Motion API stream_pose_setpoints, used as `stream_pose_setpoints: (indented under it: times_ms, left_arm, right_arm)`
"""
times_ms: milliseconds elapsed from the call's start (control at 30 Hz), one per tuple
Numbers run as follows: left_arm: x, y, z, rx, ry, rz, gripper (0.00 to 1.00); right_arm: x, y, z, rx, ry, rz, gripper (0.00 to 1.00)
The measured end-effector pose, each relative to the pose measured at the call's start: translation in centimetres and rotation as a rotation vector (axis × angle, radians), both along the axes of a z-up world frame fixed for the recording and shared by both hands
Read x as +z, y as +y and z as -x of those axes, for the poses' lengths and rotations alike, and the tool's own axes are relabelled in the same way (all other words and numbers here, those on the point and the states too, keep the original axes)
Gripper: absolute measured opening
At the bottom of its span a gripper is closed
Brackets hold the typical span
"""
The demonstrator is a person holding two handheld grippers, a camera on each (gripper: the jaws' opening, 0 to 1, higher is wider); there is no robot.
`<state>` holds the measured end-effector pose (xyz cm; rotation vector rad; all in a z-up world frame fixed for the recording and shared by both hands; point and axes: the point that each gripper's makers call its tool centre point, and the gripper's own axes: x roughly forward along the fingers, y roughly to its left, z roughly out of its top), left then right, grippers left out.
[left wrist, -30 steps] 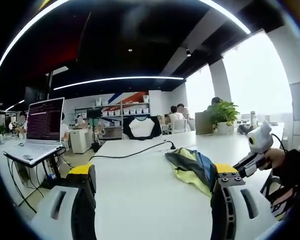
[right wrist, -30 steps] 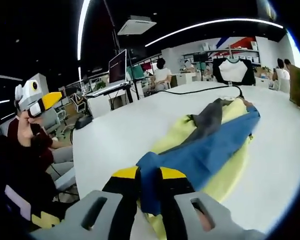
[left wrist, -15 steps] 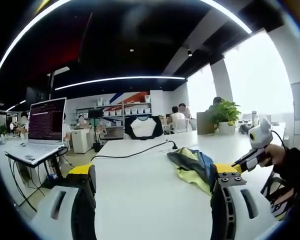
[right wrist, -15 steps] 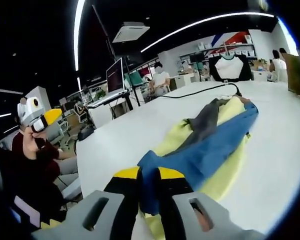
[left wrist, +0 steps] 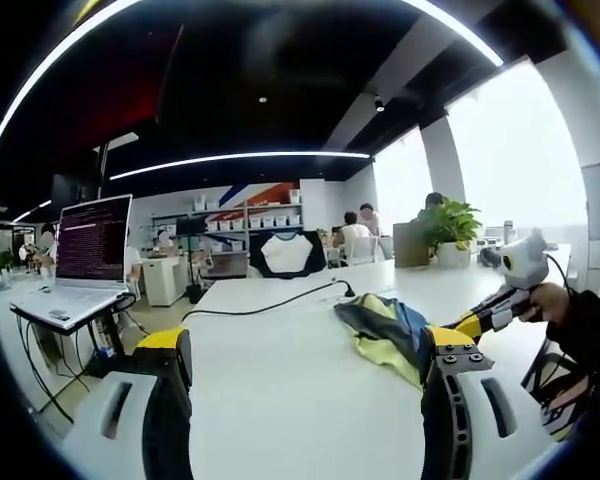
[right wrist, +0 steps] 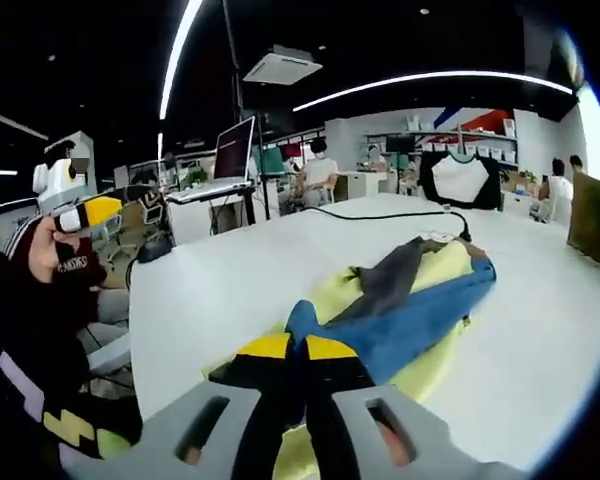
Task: Fold the garment on the visible template until the final outline fits inside the template.
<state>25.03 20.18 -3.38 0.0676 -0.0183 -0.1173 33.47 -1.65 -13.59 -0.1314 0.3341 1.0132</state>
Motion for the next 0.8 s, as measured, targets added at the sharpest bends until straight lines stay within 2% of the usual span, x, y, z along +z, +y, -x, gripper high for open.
stream_pose_setpoints:
  times_ms: [67, 167, 233, 300, 367, 533, 633, 800]
  left_arm:
    - [0.1, 0.0, 0.0, 0.001, -0.002, 0.001, 1.0]
    - [0.1, 0.0, 0.0, -0.001, -0.003, 0.002, 1.0]
    - [0.0, 0.0, 0.0, -0.001, -0.001, 0.002, 1.0]
    - [0.1, 0.0, 0.0, -0.001, -0.004, 0.003, 1.0]
    - [0.0, -0.1, -0.1, -0.003, -0.001, 0.003, 1.0]
    - [-0.4, -0.4, -0.3, -0.01, 0.01, 0.004, 1.0]
    - [-0.5, -0.6, -0.4, -0.014, 0.014, 0.001, 1.0]
    - [-0.3, -0.6, -0.4, -0.011, 0.006, -0.009, 1.0]
  right_arm:
    - [0.2, 0.3, 0.2, 0.02, 0.002, 0.004, 0.0]
    - [1.4, 0.1, -0.3, 0.001, 0.009, -0.022, 0.0]
    - [2.4, 0.0, -0.3, 0.005, 0.046, -0.064, 0.0]
    - [3.0, -0.3, -0.6, 0.007, 0.03, -0.062, 0.0]
    - [3.8, -0.9, -1.3, -0.012, -0.016, -0.029, 0.0]
    - [6.1, -2.4, -2.5, -0.04, -0.043, -0.025, 0.0]
    - [7.9, -3.5, -3.4, -0.068, -0.095, -0.008, 0.0]
    - [9.7, -4.7, -4.5, -0.097, -0.15, 0.023, 0.0]
